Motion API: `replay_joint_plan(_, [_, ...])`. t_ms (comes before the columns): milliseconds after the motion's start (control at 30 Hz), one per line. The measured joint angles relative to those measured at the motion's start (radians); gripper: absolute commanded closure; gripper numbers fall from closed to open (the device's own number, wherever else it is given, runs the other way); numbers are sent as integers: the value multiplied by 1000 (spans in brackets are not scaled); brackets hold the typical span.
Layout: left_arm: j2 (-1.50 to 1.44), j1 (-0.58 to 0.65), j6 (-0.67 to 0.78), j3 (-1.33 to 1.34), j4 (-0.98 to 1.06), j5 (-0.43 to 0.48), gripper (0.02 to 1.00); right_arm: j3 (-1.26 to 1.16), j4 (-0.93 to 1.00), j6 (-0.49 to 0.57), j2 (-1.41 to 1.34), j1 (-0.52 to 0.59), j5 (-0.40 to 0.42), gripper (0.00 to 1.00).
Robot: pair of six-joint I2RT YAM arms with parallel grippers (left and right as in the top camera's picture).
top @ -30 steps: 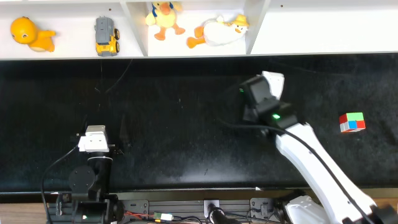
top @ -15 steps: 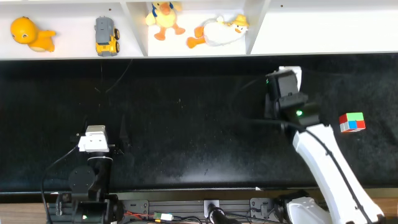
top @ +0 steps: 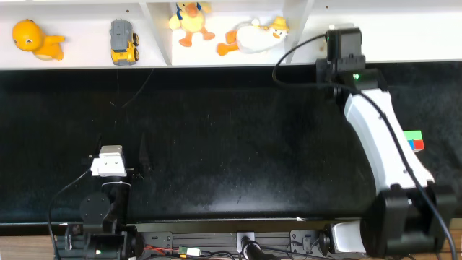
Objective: Store Toys
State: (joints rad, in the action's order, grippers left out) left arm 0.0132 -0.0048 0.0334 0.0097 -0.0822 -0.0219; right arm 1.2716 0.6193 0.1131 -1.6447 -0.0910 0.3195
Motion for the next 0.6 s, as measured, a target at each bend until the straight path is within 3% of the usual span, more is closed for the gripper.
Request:
replay_joint_plan(400, [0, 0, 0, 0, 0, 0, 20, 124, -115, 61, -200, 5, -109, 899])
replay_joint_plan(500, [0, 0, 0, 0, 0, 0, 20, 129, -124, 58, -213, 6, -137, 730])
replay_joint_plan(600, [0, 0, 0, 0, 0, 0, 20, 130, -120, 44, -215, 8, -146, 391])
